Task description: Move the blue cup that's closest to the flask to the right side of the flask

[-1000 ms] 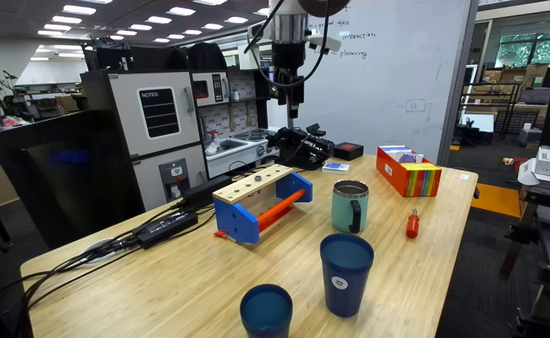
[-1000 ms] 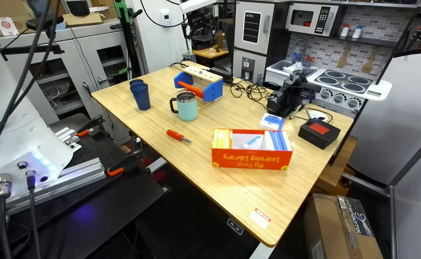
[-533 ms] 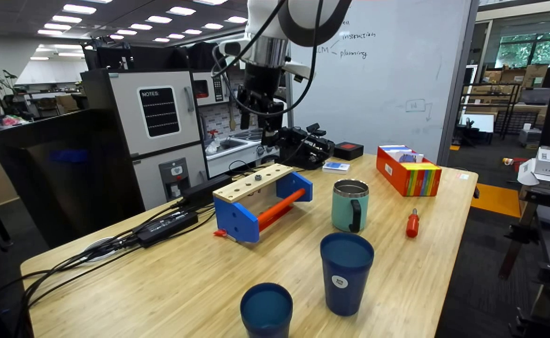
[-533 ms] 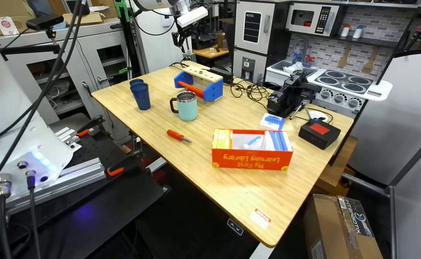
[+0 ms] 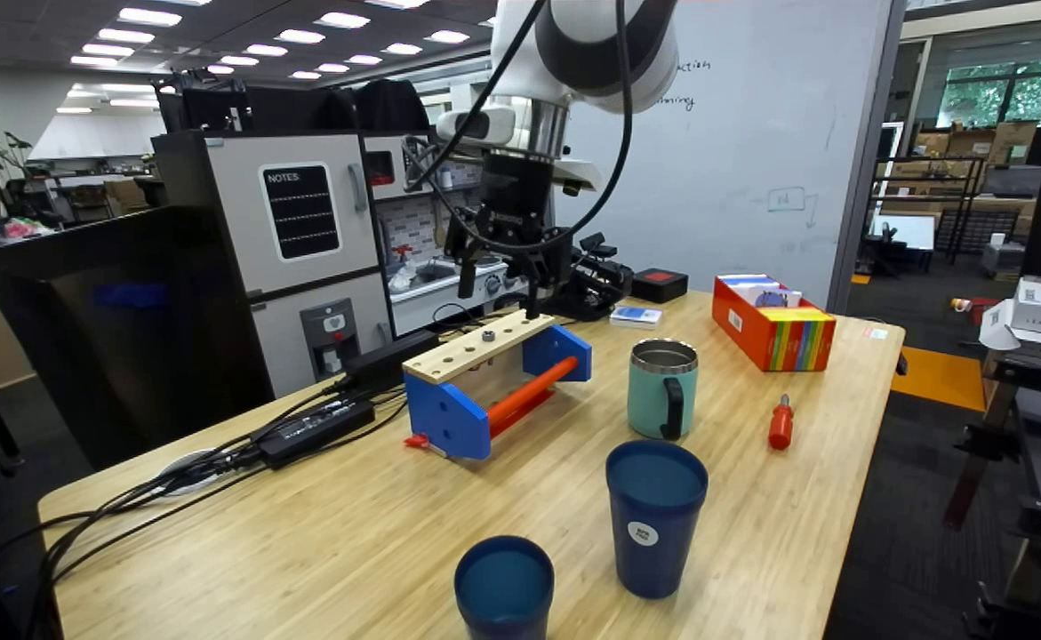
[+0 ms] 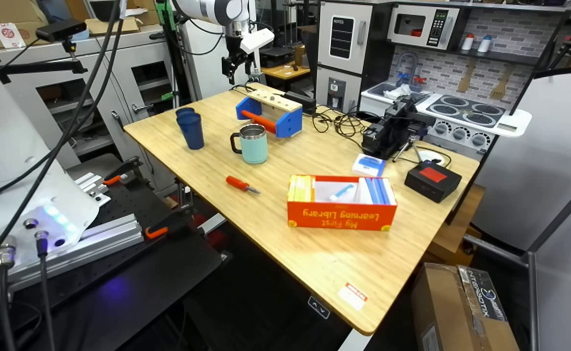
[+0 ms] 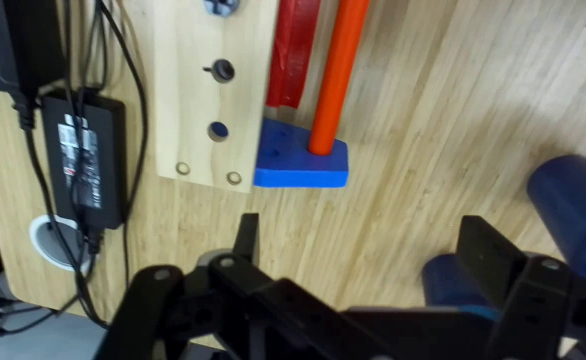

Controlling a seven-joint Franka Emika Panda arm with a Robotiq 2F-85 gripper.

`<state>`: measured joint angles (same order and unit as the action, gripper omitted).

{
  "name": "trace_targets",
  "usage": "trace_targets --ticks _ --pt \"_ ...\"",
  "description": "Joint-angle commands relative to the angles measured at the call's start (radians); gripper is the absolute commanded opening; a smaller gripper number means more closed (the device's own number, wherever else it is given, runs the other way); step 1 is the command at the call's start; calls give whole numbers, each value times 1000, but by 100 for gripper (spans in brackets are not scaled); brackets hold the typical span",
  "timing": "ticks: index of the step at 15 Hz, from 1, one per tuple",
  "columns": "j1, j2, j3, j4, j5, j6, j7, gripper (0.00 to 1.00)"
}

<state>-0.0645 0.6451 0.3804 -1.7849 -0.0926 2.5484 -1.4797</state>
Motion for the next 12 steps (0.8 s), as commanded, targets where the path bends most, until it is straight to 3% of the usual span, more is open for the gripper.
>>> trace_targets --ticks 1,5,12 --pt "-31 6 25 4 88 -118 -158 100" --pt "12 -11 -51 30 82 -258 -151 100" --pt "61 -29 -130 83 39 -356 -132 100"
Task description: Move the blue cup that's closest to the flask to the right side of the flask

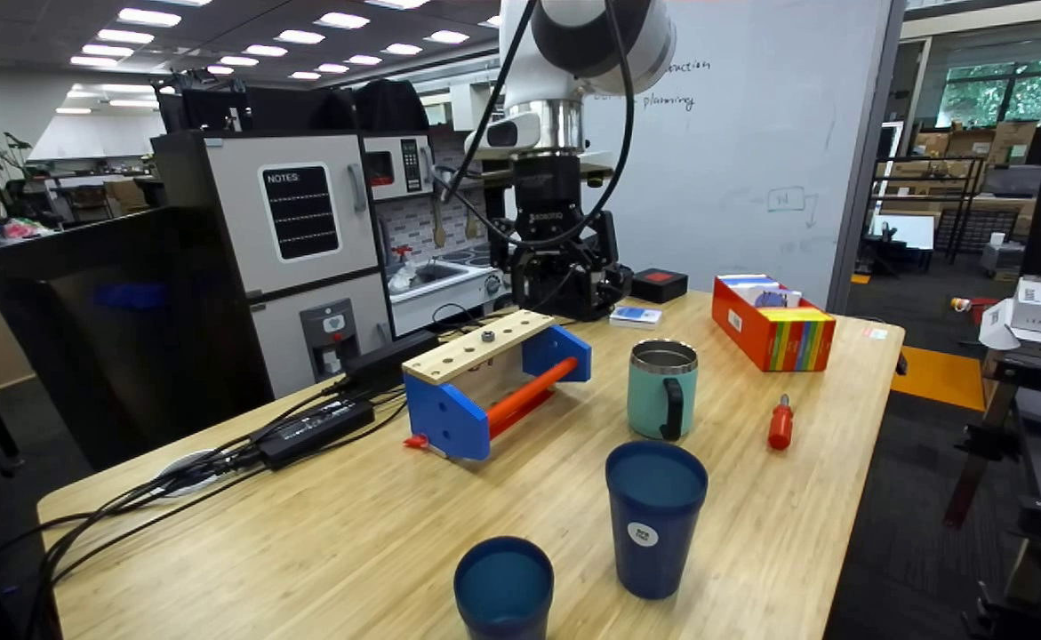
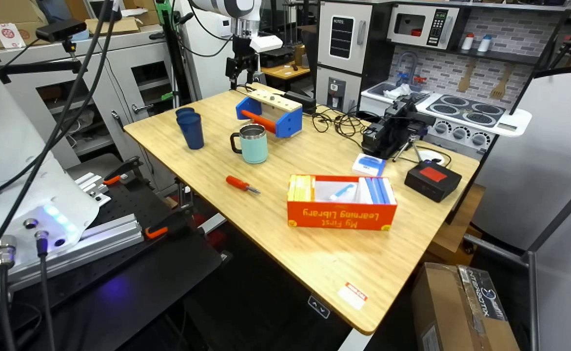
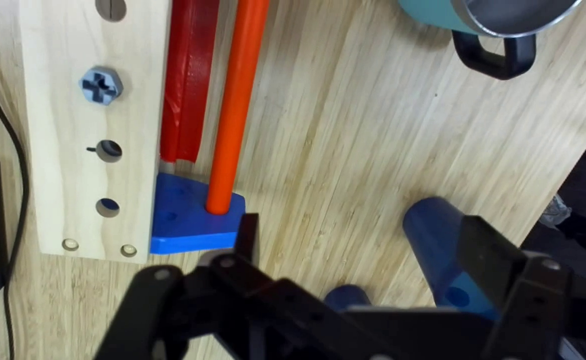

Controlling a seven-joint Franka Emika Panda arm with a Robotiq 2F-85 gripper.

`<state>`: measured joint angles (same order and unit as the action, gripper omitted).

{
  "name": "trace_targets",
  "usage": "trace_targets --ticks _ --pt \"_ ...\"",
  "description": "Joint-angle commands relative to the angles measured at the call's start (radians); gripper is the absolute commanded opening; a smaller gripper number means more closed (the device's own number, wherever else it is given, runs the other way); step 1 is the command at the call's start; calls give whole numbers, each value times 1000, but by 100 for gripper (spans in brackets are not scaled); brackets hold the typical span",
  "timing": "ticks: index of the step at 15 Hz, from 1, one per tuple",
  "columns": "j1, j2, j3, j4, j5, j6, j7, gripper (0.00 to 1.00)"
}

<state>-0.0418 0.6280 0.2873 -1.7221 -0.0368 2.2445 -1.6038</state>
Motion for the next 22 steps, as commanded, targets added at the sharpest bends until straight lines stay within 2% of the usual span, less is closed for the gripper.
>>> trace_targets --ticks 1,4,7,8,15,22 --pt "43 -11 -40 22 -17 -59 -10 100" --pt "57 -13 -42 11 -13 -49 -15 100" --pt "99 -31 -58 16 -42 -65 37 100" --pt "79 -5 -40 18 -9 -34 9 100" --pt "97 -20 -57 18 -25 -48 26 100" --pt "206 82 -29 0 -10 96 273 100"
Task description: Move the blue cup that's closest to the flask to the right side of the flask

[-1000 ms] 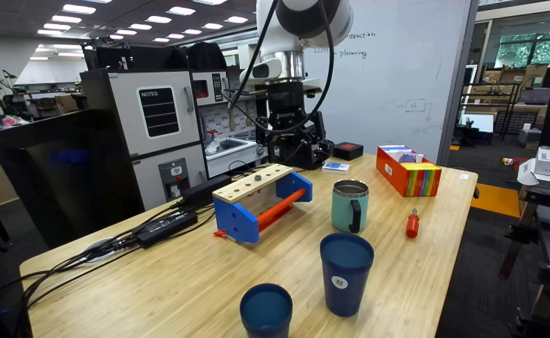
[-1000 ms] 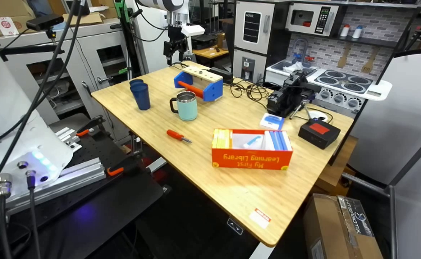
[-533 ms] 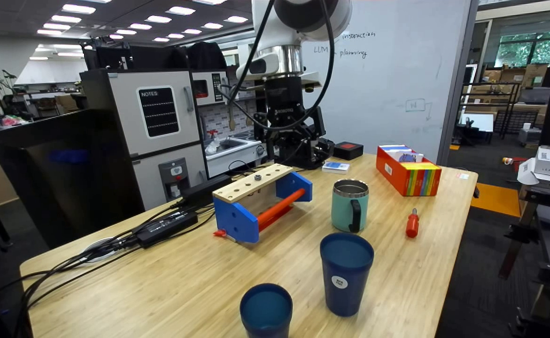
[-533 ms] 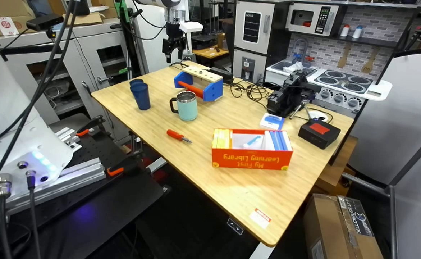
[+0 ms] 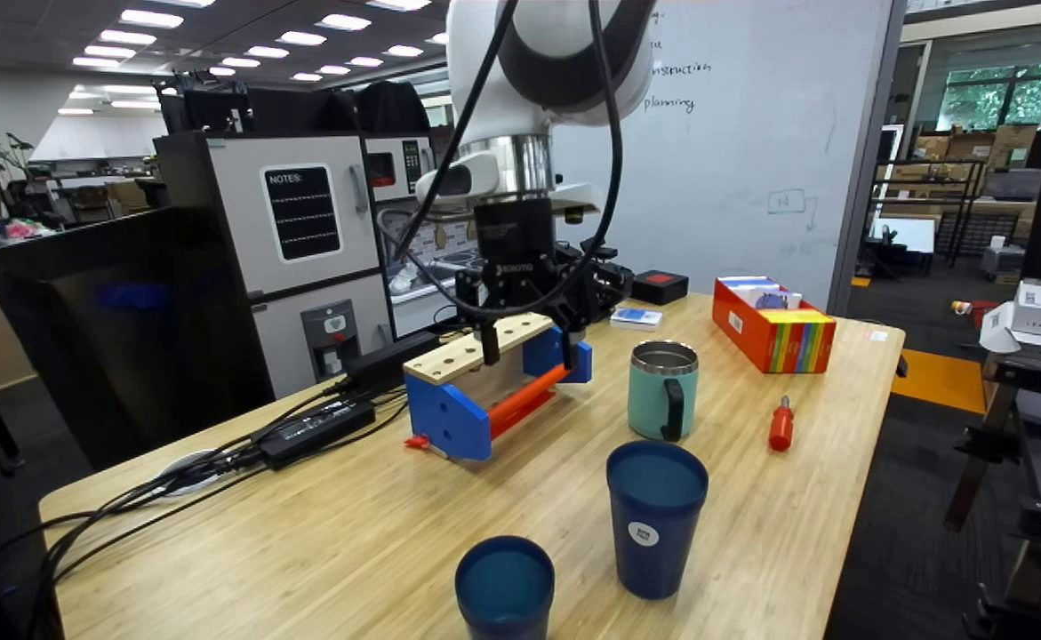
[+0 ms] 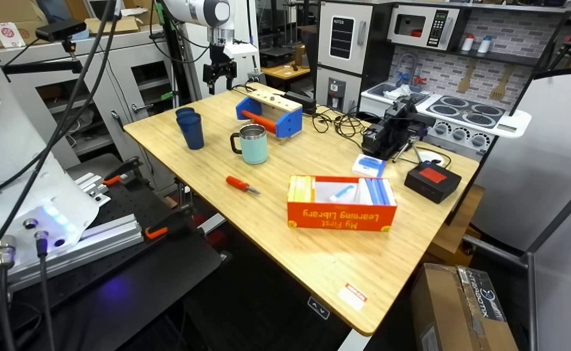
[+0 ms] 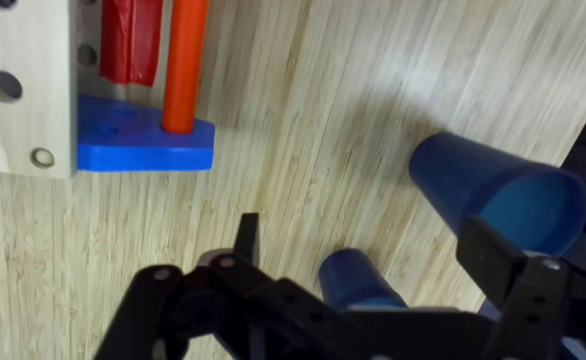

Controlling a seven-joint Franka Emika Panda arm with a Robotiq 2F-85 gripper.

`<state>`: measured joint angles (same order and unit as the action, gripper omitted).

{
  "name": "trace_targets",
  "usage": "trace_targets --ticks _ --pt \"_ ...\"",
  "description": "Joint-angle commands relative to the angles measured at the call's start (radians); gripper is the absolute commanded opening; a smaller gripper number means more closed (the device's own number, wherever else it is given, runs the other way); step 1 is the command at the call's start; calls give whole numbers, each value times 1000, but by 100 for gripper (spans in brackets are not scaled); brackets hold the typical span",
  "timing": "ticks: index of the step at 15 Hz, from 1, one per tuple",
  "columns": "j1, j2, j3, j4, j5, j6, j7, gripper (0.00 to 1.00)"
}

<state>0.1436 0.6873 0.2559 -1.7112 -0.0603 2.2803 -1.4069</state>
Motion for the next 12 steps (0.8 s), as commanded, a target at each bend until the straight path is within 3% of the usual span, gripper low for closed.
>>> trace_targets --ticks 1,5,12 --pt "29 32 8 -20 15 76 109 100" --pt "32 28 20 -67 12 70 211 100" --pt "8 -1 60 -65 22 -58 199 100"
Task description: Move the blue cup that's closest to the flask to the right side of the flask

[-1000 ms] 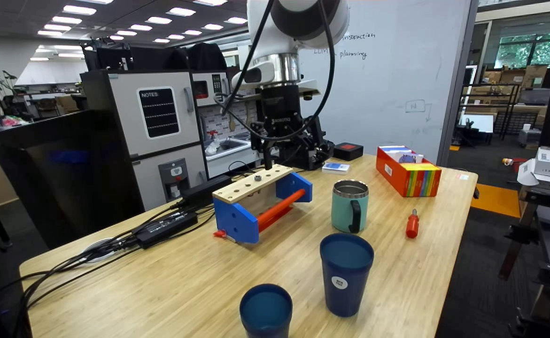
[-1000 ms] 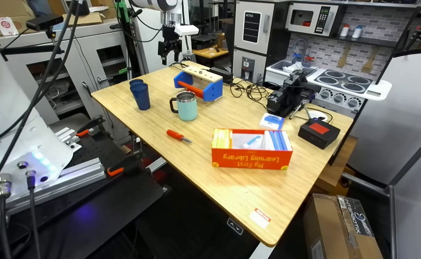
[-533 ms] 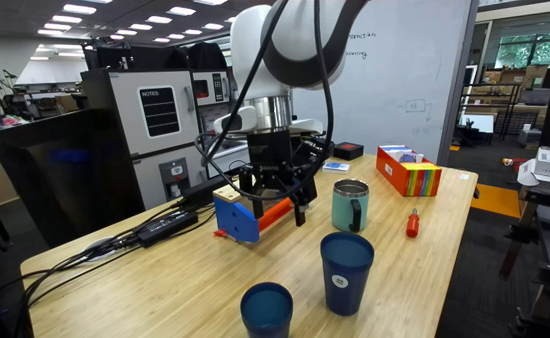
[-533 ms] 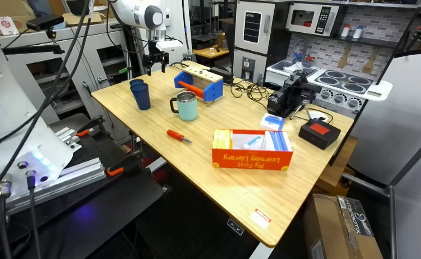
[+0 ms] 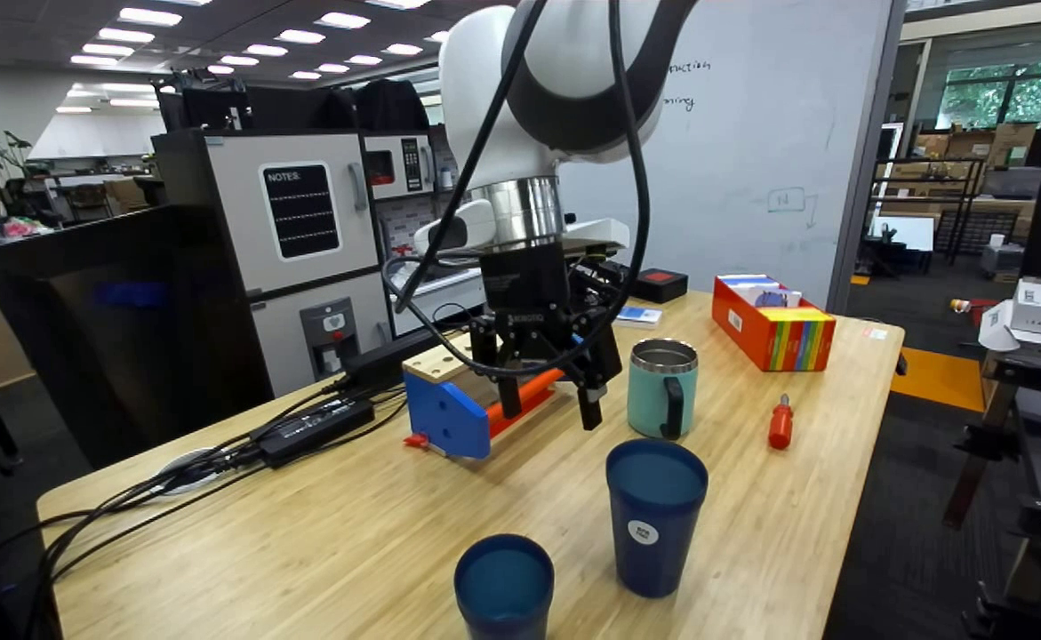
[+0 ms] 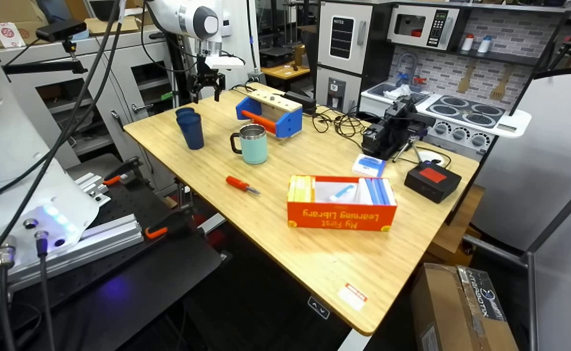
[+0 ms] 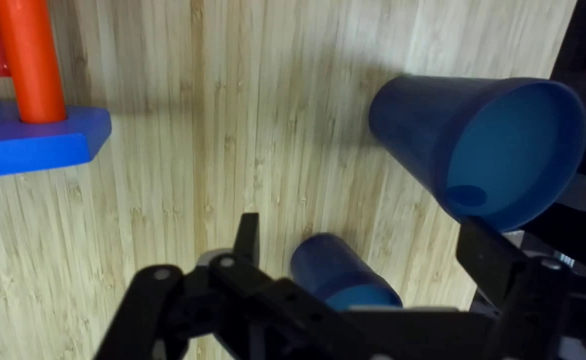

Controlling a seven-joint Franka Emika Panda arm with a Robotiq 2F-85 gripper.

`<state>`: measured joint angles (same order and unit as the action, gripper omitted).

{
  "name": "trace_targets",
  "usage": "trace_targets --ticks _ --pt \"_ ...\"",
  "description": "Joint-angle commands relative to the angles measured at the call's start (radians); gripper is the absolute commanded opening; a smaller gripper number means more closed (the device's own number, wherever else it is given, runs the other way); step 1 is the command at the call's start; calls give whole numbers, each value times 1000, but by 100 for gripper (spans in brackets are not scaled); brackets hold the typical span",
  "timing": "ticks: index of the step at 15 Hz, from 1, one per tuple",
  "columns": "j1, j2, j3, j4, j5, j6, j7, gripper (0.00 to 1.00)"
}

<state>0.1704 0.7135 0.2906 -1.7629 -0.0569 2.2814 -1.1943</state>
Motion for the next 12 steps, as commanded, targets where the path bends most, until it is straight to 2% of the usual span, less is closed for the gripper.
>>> trace_targets --ticks 1,6,12 --pt "-18 -25 29 -11 22 -77 -15 100" --pt "3 3 41 -30 24 -76 1 100" --pt "69 23 -17 -96 -81 19 138 100"
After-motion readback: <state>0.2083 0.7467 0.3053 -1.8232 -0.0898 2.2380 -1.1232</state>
